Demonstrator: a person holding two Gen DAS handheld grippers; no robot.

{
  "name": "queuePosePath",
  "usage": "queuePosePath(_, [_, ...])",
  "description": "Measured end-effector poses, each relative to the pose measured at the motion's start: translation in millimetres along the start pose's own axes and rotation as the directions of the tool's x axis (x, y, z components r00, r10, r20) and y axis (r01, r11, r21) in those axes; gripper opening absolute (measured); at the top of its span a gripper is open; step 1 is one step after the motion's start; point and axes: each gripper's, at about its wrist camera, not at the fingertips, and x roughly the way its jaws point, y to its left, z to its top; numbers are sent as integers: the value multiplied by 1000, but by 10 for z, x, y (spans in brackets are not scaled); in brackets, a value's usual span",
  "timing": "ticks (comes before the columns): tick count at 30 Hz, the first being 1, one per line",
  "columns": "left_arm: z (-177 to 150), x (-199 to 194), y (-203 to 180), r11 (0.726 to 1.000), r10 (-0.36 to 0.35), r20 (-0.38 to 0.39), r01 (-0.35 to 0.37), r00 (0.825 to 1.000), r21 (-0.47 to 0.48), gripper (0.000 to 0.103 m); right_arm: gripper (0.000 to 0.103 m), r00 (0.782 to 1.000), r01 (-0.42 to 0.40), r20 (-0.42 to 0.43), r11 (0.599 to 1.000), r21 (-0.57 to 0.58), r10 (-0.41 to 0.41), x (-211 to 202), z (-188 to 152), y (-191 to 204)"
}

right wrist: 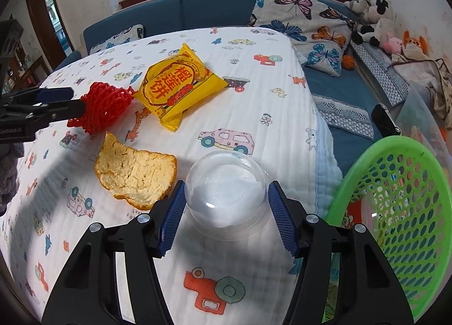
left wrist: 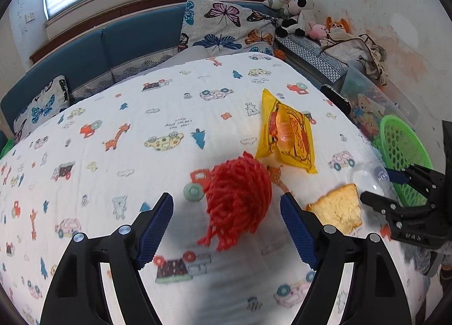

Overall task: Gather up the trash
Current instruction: 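Grasp the clear dome lid with right tool while left tool grasps red mesh ball, then drop dome lid into basket with right tool while left tool carries mesh ball over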

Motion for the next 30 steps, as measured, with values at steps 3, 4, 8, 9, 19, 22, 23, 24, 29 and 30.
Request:
queuePosePath(3, [50,96,-21,1000,-6,-12,6,1000,4,76,60,1000,0,2,1000,2,0,0,-8,4])
queuePosePath(4, [56,117,-34,1000,-6,-15,6,1000,7,76,60,1000,0,1,1000,2,0,2,-6,3])
queuePosePath(8, [95,220,-80,1000,-2,-20,2,1000,26,76,60,1000,6,2,1000,-5,-6,4,-8,10])
queuePosePath(9, [99,248,-89,1000,2,-23,-1,1000,29,76,60,1000,6,2,1000,-7,-6,3,-9,13])
queuePosePath(19, [66,375,-99,1000,2,-38,-1,999,22,48,60,999,-12,30,1000,5,12,-118,-48,14])
queuePosePath(22, [51,295,-98,1000,3,-12,-3,1000,11,41,60,999,-23,43,1000,9,22,-208,-68,28])
queuePosePath(23, [47,264,-93,1000,4,-5,-3,1000,8,40,60,998,-26,49,1000,9,25,-246,-78,35])
queuePosePath(24, [38,215,-94,1000,2,4,-2,1000,6,39,60,998,-29,53,1000,10,29,-277,-85,42])
queuePosePath(29, [-20,-51,-150,1000,-10,46,10,999,8,37,60,996,-38,76,999,16,37,-448,-148,59])
queuePosePath(30, [-36,-106,-172,1000,-14,54,14,998,11,37,60,996,-40,81,999,21,38,-491,-169,52])
